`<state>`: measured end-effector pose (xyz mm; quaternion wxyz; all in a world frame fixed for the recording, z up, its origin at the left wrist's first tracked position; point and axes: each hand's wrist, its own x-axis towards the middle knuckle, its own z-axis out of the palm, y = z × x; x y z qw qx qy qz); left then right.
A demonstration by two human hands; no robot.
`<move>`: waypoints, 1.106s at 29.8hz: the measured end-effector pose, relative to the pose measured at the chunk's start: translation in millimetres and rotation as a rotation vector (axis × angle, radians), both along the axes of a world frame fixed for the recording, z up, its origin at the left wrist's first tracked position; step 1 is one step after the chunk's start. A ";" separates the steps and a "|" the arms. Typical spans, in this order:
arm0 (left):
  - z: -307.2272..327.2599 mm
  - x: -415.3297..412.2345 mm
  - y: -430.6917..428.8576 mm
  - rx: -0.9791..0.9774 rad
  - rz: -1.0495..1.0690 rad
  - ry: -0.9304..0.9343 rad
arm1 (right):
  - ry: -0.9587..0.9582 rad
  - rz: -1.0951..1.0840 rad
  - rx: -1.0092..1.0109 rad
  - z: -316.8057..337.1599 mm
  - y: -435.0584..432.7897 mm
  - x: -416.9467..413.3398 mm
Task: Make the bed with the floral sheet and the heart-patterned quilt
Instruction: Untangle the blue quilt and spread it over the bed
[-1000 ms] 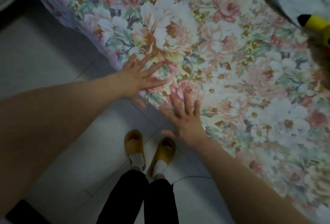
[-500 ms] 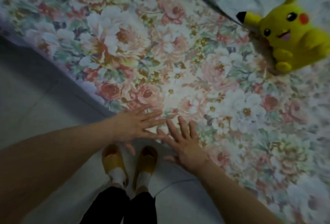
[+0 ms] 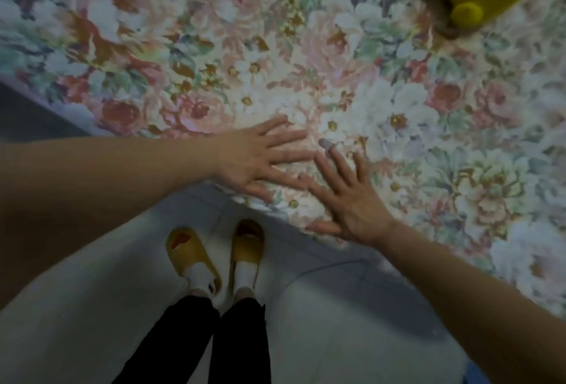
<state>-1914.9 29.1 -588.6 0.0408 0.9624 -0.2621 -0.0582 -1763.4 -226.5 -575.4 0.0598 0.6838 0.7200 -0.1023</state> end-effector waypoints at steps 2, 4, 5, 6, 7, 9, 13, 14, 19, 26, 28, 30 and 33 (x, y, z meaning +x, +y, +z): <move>-1.2 -18.0 -18.3 -0.073 -0.147 -0.009 | 0.075 0.083 -0.013 2.6 -36.0 -26.1; 7.9 -13.1 -28.1 -0.118 -0.270 0.029 | 0.105 0.157 -0.014 13.4 -48.6 -22.3; 17.6 2.6 -31.5 -0.145 -0.298 0.006 | 0.107 0.144 0.044 21.5 -50.0 -10.7; 26.1 16.7 -28.2 -0.131 -0.245 -0.012 | 0.099 0.097 0.073 28.0 -37.5 0.6; 32.0 34.7 -28.7 -0.106 -0.158 -0.031 | 0.053 -0.001 0.108 32.4 -30.4 17.8; 29.9 65.8 -35.5 -0.021 0.003 -0.039 | -0.051 -0.198 0.105 30.4 -29.4 49.8; 4.1 54.6 -92.4 0.045 -0.035 0.040 | -0.028 -0.367 0.074 -3.7 -97.1 -12.3; -2.2 43.6 -98.9 0.040 -0.087 0.055 | -0.023 -0.366 0.057 -6.8 -111.1 -28.9; 24.9 22.1 -132.1 0.152 -0.086 0.327 | 0.079 -0.374 -0.173 12.1 -128.6 -42.6; 152.0 16.3 -141.4 0.130 0.387 0.610 | 0.171 -0.639 -0.352 123.2 -67.8 -45.5; 174.6 -1.3 -139.7 0.143 0.491 0.568 | 0.147 -0.645 -0.334 150.2 -45.9 -55.7; 205.3 -22.0 -134.3 0.109 0.642 0.456 | 0.107 -0.634 -0.283 186.9 -28.2 -66.4; 254.0 -36.9 -118.6 0.111 0.812 0.415 | 0.037 -0.627 -0.170 227.1 0.7 -72.0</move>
